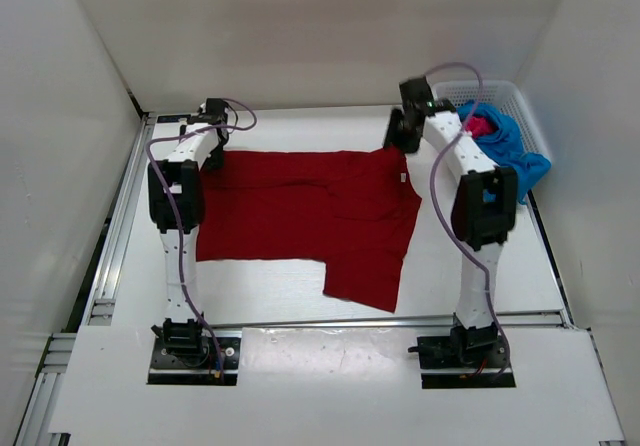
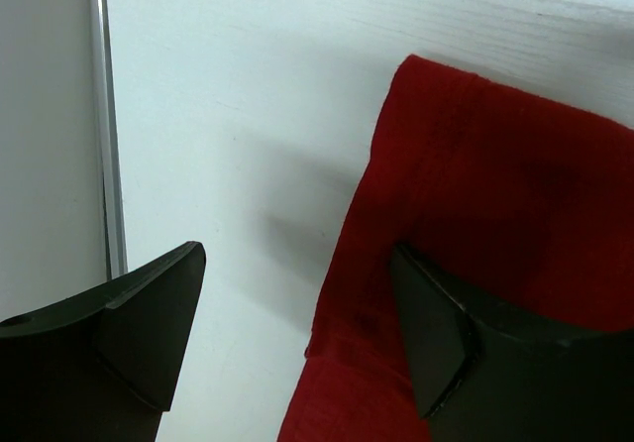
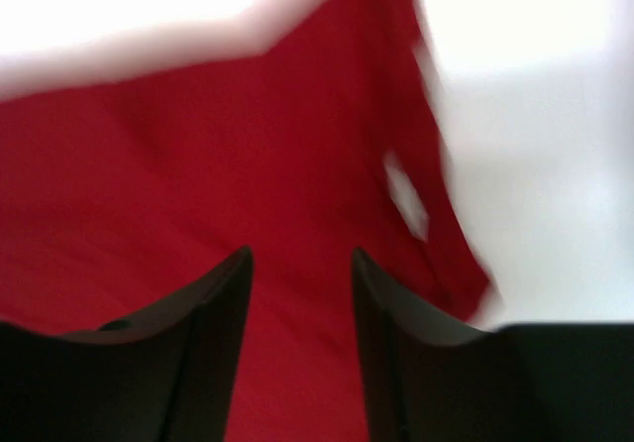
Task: Fold and stack the t-shirts
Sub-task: Fold the flattened tshirt in 1/3 of the way
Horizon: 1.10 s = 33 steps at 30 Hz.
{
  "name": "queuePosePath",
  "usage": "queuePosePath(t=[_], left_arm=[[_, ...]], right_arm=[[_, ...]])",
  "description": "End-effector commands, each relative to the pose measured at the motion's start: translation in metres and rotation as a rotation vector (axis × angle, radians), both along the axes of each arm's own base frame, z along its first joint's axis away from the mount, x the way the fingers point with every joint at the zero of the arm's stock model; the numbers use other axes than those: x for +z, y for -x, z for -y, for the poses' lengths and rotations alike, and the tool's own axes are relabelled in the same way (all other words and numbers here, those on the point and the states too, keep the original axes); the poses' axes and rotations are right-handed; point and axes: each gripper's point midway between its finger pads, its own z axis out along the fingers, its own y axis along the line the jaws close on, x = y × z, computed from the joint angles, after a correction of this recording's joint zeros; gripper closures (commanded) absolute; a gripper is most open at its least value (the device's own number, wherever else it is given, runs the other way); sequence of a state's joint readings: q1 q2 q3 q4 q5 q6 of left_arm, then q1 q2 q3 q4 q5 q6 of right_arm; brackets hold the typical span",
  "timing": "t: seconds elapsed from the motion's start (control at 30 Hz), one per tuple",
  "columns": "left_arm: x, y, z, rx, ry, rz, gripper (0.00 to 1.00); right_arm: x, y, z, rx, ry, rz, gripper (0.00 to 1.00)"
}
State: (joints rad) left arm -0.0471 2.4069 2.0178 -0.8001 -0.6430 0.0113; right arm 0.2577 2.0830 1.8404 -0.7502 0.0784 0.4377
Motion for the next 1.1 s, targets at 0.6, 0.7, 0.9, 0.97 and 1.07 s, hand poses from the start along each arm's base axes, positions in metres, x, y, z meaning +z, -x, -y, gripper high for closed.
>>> queuePosePath(t=[0.6,0.7,0.9,0.97,1.07], left_arm=[[0.005,-0.052,-0.005,-0.009,0.132,0.142,0.09],[-0.003,-0.051,-0.008,0.000,0.116,0.134,0.10],[-0.023,-0.048,-0.018,0.027,0.085,0.106,0.10],[-0.024,-0.048,-0.027,0.044,0.075,0.107,0.12],[-0.023,-0.046,-0.034,0.059,0.066,0.108,0.12]], right_arm=[[-0.073,-0.114,-0.006,-0.404,-0.252,-0.007,0.56],[-0.079,-0.113,-0.011,-0.446,-0.316,-0.044,0.87],[-0.073,-0.121,0.001,-0.546,-0.333,-0.006,1.00],[-0.072,-0.118,0.016,-0.583,-0.292,0.018,1.00],[-0.047,-0.123,0.030,-0.626,-0.262,0.101,1.00]])
